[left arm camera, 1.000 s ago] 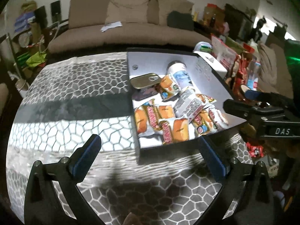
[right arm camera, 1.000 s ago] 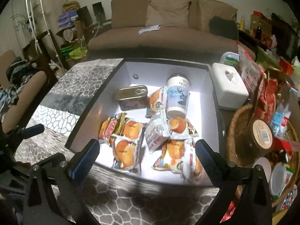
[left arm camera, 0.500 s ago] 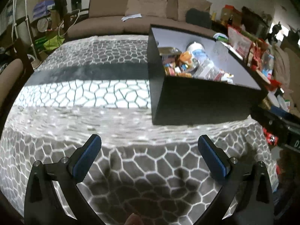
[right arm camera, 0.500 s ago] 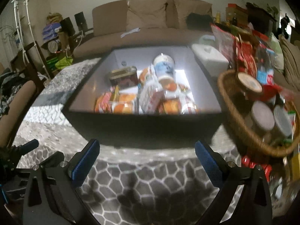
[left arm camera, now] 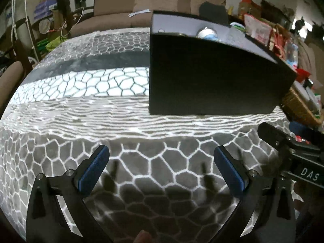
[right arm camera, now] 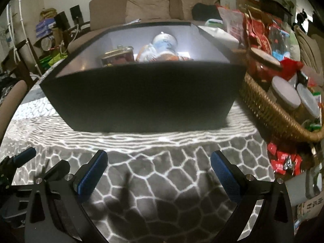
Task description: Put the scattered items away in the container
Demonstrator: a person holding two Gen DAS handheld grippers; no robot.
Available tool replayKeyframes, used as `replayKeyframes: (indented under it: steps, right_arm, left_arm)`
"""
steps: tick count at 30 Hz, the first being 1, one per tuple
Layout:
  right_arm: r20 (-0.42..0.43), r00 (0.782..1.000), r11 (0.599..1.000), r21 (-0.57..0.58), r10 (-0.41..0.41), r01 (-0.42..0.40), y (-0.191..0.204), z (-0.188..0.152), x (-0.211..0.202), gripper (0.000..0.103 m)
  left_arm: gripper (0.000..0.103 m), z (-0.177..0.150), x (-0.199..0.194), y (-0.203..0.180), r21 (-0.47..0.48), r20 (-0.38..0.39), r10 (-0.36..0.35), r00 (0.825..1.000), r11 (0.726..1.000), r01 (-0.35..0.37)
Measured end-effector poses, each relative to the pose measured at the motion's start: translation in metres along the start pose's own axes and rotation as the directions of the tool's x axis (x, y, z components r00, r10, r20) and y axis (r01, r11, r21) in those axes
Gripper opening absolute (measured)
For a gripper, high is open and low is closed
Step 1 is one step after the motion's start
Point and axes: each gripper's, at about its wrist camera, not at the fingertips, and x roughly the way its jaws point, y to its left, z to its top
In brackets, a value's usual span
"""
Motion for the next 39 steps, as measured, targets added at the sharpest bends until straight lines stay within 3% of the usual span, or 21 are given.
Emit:
replayKeyframes:
  steps: [12,17,39]
  right_arm:
    - [-0.063,0.997,0.999,-0.006,-0.040,0.040,-0.015,-0.025,0.037,0.103]
    - [-0.065,0.997,0.999,0.000,-0.045,0.045,-0.019,-0.029,0.041,0.103]
    - [-0.067,0.996,0.999,-0.006,-0.052,0.052,-0.019,-0.031,0.043,0.103]
  left_arm:
    - [0.103,-0.012,0.031,0.006,-0.060,-0.030,0.023,0.999,0.998,-0.025]
    - [0.103,-0.012,0.037,-0.006,-0.004,-0.055,0.093,0.994,0.996,-0.093]
    - [0.103,-0.012,0.037,-0.002,-0.007,-0.057,0.088,0.995,0.996,-0.088]
